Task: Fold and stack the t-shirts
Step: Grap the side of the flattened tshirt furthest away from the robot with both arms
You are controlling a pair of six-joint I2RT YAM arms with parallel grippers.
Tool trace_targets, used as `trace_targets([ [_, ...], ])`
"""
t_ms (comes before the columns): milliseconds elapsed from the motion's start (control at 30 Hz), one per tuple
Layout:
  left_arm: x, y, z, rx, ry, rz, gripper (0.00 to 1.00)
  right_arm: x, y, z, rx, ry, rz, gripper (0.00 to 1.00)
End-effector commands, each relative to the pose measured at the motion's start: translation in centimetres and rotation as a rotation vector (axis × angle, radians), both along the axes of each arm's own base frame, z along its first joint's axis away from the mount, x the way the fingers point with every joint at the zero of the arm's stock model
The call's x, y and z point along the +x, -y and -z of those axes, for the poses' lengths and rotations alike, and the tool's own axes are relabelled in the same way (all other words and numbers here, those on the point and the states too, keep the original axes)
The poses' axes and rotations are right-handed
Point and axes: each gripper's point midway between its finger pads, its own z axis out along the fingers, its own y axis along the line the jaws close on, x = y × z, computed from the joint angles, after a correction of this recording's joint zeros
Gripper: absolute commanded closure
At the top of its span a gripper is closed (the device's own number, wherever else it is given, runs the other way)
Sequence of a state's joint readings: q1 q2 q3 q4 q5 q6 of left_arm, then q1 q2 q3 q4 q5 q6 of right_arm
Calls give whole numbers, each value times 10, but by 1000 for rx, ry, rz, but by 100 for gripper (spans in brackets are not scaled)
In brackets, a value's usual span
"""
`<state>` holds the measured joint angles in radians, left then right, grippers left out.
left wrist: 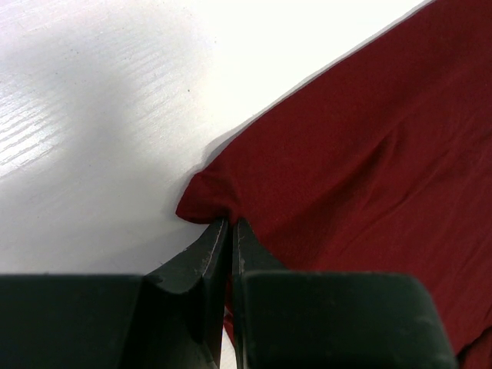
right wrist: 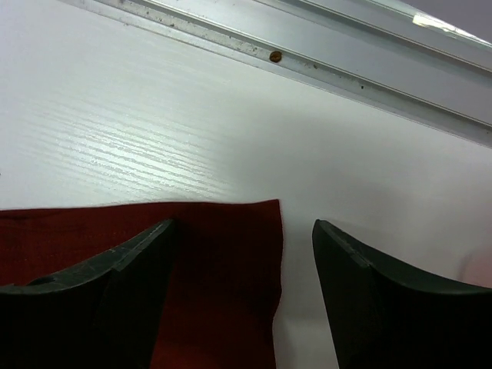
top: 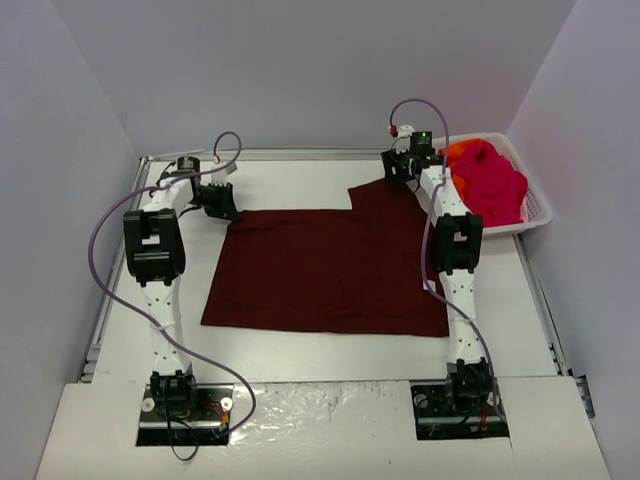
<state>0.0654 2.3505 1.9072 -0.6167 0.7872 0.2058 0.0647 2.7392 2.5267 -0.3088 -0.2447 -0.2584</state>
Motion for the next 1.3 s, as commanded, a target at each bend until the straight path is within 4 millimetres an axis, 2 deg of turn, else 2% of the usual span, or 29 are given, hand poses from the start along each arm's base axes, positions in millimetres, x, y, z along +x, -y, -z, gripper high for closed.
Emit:
trace_targets([
  [0, -11, 2, 2, 48, -17, 18, 98, 5, -1, 4, 90, -4, 33, 34],
  [267, -12, 7, 2, 43, -21, 23, 98, 1, 2, 19, 262, -67, 68, 36],
  [433, -13, 8, 4, 41, -27, 23, 98, -5, -13, 23, 338, -101, 44, 39],
  [467, -13, 8, 4, 42, -29, 24, 98, -3, 4, 22, 361, -97, 64, 40],
  [500, -14, 8, 5, 42, -30, 24, 98, -3, 3, 20, 369, -97, 60, 42],
  [667, -13, 8, 6, 43, -30, 23, 98, -6, 1, 22, 383, -109, 45, 58],
  [800, -14, 8, 8, 45, -35, 24, 98, -7, 1, 22, 383, -110, 45, 60],
  [933, -15, 9, 9, 41, -38, 26, 98, -8, -2, 24, 385, -116, 43, 69],
  [1267, -14, 10, 9, 30, -40, 29, 97, -16, -12, 27, 360, -140, 13, 76],
])
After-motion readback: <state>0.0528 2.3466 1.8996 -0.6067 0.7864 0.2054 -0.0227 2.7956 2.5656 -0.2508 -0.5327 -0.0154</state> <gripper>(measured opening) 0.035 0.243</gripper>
